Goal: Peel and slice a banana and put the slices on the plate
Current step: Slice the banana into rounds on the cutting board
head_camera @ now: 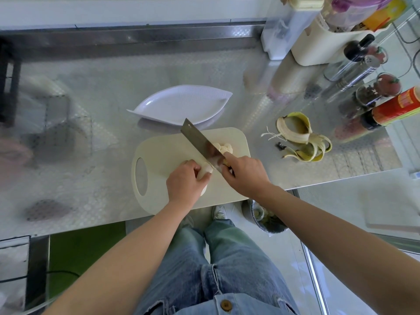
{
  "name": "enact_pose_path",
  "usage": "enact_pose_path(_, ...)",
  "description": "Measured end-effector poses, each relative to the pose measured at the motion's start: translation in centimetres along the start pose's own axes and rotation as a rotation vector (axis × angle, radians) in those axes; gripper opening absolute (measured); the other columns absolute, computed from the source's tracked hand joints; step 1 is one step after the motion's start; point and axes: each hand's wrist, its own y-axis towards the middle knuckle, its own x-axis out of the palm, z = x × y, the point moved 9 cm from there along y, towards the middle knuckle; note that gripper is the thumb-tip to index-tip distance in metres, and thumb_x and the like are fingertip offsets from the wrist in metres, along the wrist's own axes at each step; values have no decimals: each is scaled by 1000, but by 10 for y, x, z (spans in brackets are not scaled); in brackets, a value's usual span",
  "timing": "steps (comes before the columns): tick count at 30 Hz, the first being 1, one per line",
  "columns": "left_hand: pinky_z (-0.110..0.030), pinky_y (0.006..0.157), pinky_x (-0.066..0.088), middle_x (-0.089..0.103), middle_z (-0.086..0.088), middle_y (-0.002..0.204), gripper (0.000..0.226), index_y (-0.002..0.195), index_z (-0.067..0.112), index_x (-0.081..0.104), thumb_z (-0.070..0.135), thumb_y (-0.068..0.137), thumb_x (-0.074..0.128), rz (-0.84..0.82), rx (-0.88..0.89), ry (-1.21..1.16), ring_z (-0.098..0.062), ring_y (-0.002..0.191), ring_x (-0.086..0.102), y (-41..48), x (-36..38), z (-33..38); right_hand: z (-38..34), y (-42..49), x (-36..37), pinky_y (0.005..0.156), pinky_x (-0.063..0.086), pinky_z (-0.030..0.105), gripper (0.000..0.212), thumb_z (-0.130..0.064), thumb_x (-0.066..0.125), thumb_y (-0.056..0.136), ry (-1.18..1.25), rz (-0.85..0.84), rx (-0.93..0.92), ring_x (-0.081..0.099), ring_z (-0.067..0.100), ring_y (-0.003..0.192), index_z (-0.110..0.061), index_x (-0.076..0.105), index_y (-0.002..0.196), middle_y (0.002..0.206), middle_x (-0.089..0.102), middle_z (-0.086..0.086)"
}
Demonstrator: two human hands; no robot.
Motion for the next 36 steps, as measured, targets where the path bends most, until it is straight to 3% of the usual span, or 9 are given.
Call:
enact_pose_path(7,-26,60,34,64,4,86,27,84,20,64,46,81,69,6,0,-20,-15,71,54,0,0,0,-7,1,-4,46,16,27,16,-28,40,94,-50,-30,-54,38,27,53,-15,44,85,59,43,2)
enact_pose_path(14,-26,61,35,65,6,87,25,86,23,65,47,80,69,-5,-2,-25,-14,74,56,0,2,-1,-5,1,18,54,27,27,21,-28,36,95,-65,-121,-53,43,23,57,-13,50,96,57,36,-3)
enact_pose_path(20,-25,61,37,65,7,86,27,87,23,65,49,79,68,-15,-9,-17,-15,75,58,1,4,-3,1,-4,23,55,32,29,25,-32,35,97,-14,-88,-24,46,26,57,-13,49,95,62,45,3)
enact_pose_path(26,-26,61,34,63,6,86,28,86,21,64,49,82,67,6,0,-11,-13,72,53,0,1,-1,-2,3,-8,45,15,26,18,-27,45,93,16,38,-25,37,29,52,-15,41,81,57,46,5)
enact_pose_path(29,-26,61,34,62,6,87,28,88,20,64,47,82,67,9,6,-3,-10,71,48,0,0,-1,-5,4,-13,46,17,27,17,-29,45,93,-13,25,-58,39,29,53,-14,44,83,58,48,5)
enact_pose_path(33,-25,60,33,62,6,86,27,86,21,63,48,82,67,2,5,-2,-14,72,55,0,0,-1,-7,1,-9,53,27,29,18,-29,42,93,-25,-24,-54,35,27,50,-15,42,82,56,41,2)
enact_pose_path(36,-26,61,35,64,5,88,28,86,21,64,48,82,66,1,-1,-9,-17,76,59,0,1,-1,-7,-1,-5,49,21,28,19,-26,42,93,-14,-52,-54,27,14,43,-18,35,77,51,30,-4)
